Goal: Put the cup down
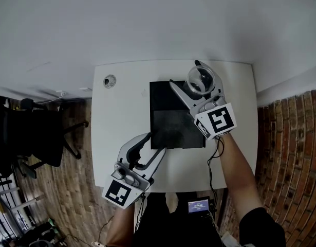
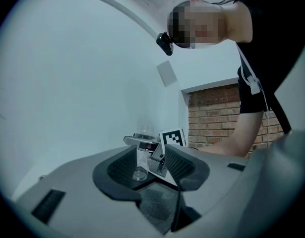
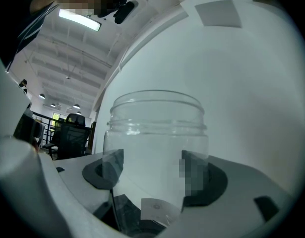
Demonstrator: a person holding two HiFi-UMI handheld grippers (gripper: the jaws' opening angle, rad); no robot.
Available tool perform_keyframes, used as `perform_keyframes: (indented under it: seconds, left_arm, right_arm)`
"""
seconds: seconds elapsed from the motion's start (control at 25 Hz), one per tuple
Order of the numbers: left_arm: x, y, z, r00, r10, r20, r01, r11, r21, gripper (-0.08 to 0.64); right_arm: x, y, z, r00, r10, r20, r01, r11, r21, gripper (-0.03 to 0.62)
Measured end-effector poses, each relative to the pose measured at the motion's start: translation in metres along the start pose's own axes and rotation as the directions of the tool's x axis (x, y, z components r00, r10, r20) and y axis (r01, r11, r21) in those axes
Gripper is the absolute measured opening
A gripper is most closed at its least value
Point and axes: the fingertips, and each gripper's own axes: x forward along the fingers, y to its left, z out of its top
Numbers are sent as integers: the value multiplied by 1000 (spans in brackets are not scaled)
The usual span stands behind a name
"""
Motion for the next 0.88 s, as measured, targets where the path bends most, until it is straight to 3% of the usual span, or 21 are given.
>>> perform_keyframes:
  seconds: [0.48,0.88]
  left_arm:
    - [1,1,-3,1000,-2,-2,2,1000,-5,166]
    - [-2,1,-2,1000,1,0,-1,1000,-4,166]
  right_arm:
    - [1,4,1,1000,7,-2,-7,1000,-14,383]
    - [-1,6,3,999,33,25,-33,999,28,414]
